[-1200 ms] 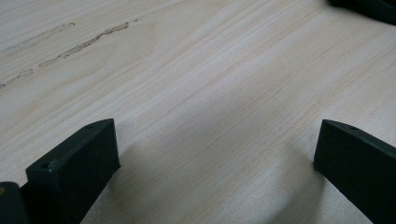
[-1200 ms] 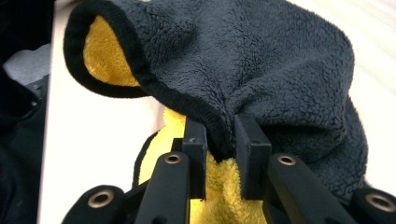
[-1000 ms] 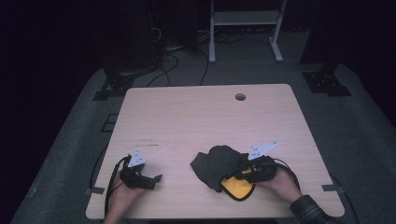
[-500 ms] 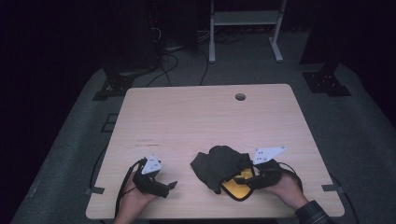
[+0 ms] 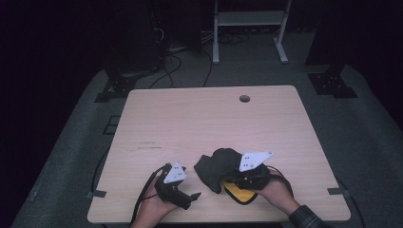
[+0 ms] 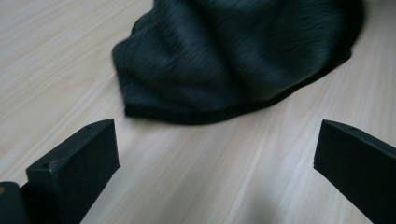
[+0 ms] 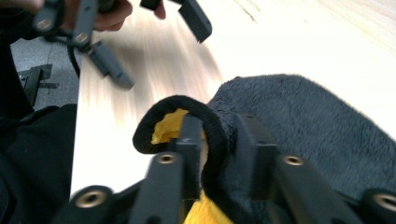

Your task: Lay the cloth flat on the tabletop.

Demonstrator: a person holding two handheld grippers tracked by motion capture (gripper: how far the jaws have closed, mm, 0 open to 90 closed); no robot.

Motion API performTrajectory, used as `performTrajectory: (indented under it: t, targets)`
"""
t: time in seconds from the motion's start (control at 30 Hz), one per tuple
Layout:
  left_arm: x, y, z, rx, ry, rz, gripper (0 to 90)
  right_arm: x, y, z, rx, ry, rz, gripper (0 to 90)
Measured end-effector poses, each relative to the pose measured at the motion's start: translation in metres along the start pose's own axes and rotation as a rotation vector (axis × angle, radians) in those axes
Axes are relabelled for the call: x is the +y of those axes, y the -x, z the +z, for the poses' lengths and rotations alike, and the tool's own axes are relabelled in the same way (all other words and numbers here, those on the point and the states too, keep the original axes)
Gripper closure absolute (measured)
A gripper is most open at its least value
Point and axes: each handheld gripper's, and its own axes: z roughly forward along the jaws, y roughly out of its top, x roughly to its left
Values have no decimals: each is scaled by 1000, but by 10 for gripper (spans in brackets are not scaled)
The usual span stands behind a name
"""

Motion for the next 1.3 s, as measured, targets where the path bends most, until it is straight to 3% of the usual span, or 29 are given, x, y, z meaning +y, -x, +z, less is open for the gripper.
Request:
performTrajectory:
  t: [0.2, 0.37, 0.47, 0.6, 0.8, 0.87, 1.0, 1.2, 1.23, 1.3]
  targets:
    - [20, 7, 2, -9, 46, 30, 0, 19, 13, 5, -26, 22, 37, 833]
    - [36, 6, 2, -8, 81, 41, 0, 30, 21, 8, -45, 32, 48, 839]
    - [51, 4, 6, -43, 97, 45, 38, 38, 26, 13, -59, 32, 57, 840]
    - [61, 3, 12, -16, 102, 45, 62, 42, 28, 15, -72, 32, 69, 839]
    - [64, -5, 12, -2, 111, 16, 251, 44, 28, 12, -75, 37, 74, 838]
    - [63, -9, 8, -6, 118, 5, 333, 44, 29, 9, -75, 46, 75, 838]
    - [60, -18, -3, 26, 142, -21, 447, 45, 30, 2, -79, 57, 80, 838]
    - [56, -26, -8, 28, 159, -45, 496, 46, 28, 3, -70, 61, 80, 838]
    - [56, -26, -7, 0, 171, -44, 493, 46, 27, 3, -67, 61, 80, 838]
    - [57, -25, -6, -10, 173, -38, 491, 48, 26, 4, -60, 63, 75, 838]
